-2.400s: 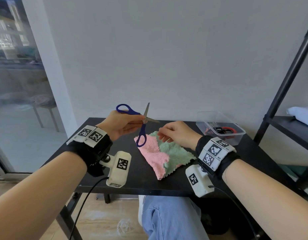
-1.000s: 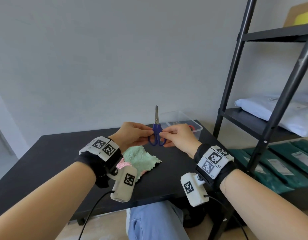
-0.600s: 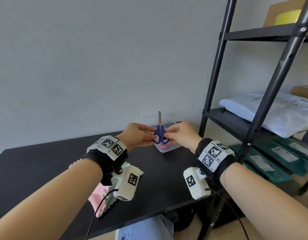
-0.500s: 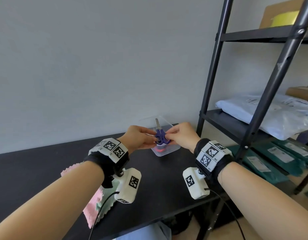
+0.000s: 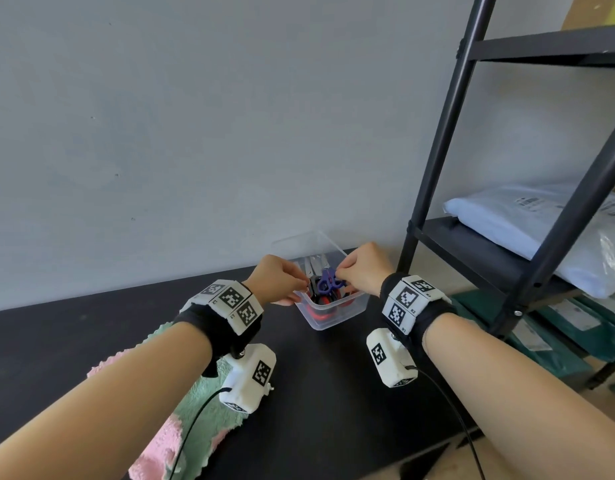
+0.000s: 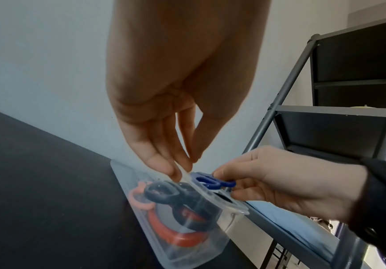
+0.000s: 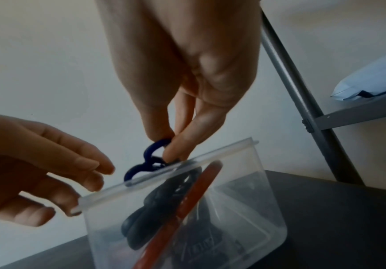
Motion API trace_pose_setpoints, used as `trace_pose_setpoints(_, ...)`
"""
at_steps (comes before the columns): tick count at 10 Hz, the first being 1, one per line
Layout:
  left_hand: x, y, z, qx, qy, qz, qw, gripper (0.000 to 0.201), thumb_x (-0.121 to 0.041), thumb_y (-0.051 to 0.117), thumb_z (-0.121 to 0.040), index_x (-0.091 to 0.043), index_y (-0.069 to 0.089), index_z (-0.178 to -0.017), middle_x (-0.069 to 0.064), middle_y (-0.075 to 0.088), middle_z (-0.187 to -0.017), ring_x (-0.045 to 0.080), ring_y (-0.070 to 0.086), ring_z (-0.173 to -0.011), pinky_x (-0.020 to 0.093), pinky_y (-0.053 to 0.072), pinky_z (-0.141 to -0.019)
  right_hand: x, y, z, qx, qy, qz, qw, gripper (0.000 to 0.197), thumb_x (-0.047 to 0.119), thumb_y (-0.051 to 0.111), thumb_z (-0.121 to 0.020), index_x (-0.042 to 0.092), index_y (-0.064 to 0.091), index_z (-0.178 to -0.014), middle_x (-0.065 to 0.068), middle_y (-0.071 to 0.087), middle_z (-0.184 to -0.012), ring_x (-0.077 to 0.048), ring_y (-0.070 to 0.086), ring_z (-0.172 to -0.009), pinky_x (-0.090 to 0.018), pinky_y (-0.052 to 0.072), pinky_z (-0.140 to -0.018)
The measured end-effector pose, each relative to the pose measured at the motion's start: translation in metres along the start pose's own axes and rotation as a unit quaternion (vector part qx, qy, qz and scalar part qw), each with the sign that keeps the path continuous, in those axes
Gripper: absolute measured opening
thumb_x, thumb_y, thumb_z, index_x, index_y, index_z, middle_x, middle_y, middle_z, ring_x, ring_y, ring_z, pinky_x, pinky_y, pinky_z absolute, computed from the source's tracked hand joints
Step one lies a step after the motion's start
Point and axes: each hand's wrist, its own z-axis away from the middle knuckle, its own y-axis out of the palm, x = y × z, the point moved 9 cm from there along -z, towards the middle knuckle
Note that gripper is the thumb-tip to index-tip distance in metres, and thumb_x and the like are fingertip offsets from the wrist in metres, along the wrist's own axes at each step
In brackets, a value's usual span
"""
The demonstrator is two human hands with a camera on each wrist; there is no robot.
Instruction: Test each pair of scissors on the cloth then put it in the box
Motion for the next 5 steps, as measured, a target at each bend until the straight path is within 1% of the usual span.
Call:
trace_pose_setpoints(1, 0.003, 0.000, -0.004, 0.002, -0.001, -0.001, 1.000, 0.005, -0.006, 0.064, -0.087, -0.006, 0.068, -0.084, 0.012, 0.068, -0.083, 0.017, 0.067, -0.069, 0.023, 0.058, -0.066, 0.005, 0.008, -0.003, 0.004, -0.006, 0.038, 0.999, 0.008, 0.014, 0.070, -0.080, 0.011, 0.074, -0.075, -0.005, 0.072, -0.074, -0.016, 0.069, -0.067, -0.036, 0.060, -0.072)
trace_pose_setpoints(2, 0.007, 0.002, -0.005, 0.008, -0.002, 0.004, 1.000, 0.008, -0.005, 0.063, -0.087, -0.008, 0.067, -0.081, 0.010, 0.067, -0.078, 0.020, 0.066, -0.072, 0.025, 0.058, -0.069, 0.006, 0.012, -0.005, 0.002, -0.001, 0.051, 0.999, 0.010, 0.016, 0.069, -0.082, 0.010, 0.074, -0.076, -0.007, 0.073, -0.075, -0.016, 0.068, -0.064, -0.031, 0.059, -0.068)
trace_pose_setpoints(3, 0.010, 0.003, -0.005, 0.010, -0.004, 0.010, 1.000, 0.007, -0.004, 0.062, -0.087, -0.007, 0.068, -0.083, 0.010, 0.066, -0.078, 0.020, 0.066, -0.072, 0.026, 0.058, -0.070, 0.002, 0.017, -0.006, 0.013, 0.010, 0.036, 0.999, 0.011, 0.016, 0.067, -0.084, 0.008, 0.075, -0.081, -0.009, 0.073, -0.079, -0.018, 0.071, -0.063, -0.036, 0.061, -0.068)
trace_pose_setpoints(4, 0.011, 0.002, -0.003, 0.014, -0.001, 0.001, 1.000, 0.009, -0.003, 0.061, -0.087, -0.007, 0.068, -0.083, 0.013, 0.067, -0.083, 0.020, 0.065, -0.073, 0.025, 0.058, -0.069, 0.002, 0.019, -0.005, 0.022, 0.010, 0.037, 0.999, 0.013, 0.018, 0.067, -0.085, 0.008, 0.074, -0.084, -0.010, 0.073, -0.082, -0.020, 0.071, -0.068, -0.038, 0.060, -0.070)
trace_pose_setpoints(5, 0.014, 0.002, 0.000, 0.010, -0.001, 0.015, 1.000, 0.011, -0.001, 0.060, -0.087, -0.007, 0.066, -0.081, 0.019, 0.068, -0.090, 0.020, 0.064, -0.070, 0.026, 0.058, -0.067, 0.001, 0.017, -0.005, 0.013, 0.011, 0.038, 0.999, 0.014, 0.019, 0.066, -0.086, 0.008, 0.074, -0.082, -0.009, 0.073, -0.081, -0.019, 0.071, -0.070, -0.036, 0.060, -0.073)
